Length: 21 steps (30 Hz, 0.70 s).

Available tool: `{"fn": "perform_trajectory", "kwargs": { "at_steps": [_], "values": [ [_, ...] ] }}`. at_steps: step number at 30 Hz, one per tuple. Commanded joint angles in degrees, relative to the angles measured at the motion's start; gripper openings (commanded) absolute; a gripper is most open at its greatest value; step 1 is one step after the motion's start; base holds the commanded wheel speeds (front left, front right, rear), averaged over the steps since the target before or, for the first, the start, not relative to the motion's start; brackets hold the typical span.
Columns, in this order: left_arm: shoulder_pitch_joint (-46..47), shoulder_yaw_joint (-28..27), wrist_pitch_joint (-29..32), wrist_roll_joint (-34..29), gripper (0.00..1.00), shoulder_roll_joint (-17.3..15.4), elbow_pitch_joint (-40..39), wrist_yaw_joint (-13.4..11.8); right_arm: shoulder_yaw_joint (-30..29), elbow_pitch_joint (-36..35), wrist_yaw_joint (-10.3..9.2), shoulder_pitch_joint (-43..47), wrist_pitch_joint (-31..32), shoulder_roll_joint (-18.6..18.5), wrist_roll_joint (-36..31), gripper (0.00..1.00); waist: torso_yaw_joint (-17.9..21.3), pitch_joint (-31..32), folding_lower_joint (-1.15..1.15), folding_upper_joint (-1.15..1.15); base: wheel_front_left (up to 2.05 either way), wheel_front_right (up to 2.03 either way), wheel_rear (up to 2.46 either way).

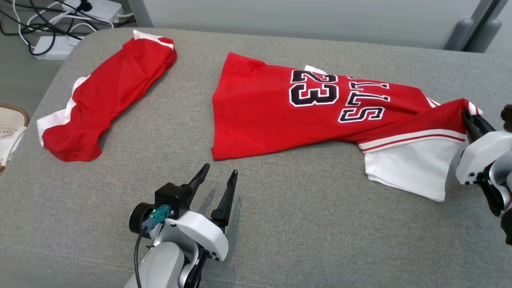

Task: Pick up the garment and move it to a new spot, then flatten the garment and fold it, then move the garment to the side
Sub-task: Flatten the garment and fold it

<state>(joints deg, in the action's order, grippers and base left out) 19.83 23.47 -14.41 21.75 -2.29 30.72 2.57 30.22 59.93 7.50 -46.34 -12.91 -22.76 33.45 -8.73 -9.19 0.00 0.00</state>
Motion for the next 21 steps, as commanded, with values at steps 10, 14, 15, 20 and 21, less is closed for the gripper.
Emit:
{"fn": "perform_trajectory", "kwargs": {
  "at_steps": [10, 14, 15, 20, 21],
  "values": [
    [8.0, -3.0, -0.6, -4.3, 1.0, -1.3, 7.6, 0.1, -5.1, 3.8, -0.01, 2.2, -1.9, 0.1, -1.6, 1.0, 3.5, -3.1, 0.0, 0.0, 0.0, 0.0, 0.0],
    [10.2, -6.0, -0.6, -4.5, 1.0, -2.8, 12.7, 0.2, -8.0, 0.5, -0.01, 3.8, -2.1, 0.8, -3.2, 1.0, 6.8, -4.0, 0.0, 0.0, 0.0, 0.0, 0.0],
    [10.6, -6.1, -0.6, -4.8, 1.0, -3.2, 13.9, 0.3, -8.6, -0.3, -0.01, 4.3, -2.1, 1.0, -3.6, 1.0, 7.4, -4.2, 0.0, 0.0, 0.0, 0.0, 0.0],
    [13.0, -5.0, -0.6, -8.1, 1.0, -5.5, 18.3, 0.8, -10.7, -4.4, -0.01, 6.4, -2.1, 2.3, -5.8, 1.0, 9.7, -5.2, 0.0, 0.0, 0.0, 0.0, 0.0],
    [13.5, -4.8, -0.6, -8.7, 1.0, -5.8, 18.9, 0.6, -10.9, -5.4, -0.01, 6.9, -2.1, 2.9, -6.0, 1.0, 10.1, -5.4, 0.0, 0.0, 0.0, 0.0, 0.0]
  ]
}}
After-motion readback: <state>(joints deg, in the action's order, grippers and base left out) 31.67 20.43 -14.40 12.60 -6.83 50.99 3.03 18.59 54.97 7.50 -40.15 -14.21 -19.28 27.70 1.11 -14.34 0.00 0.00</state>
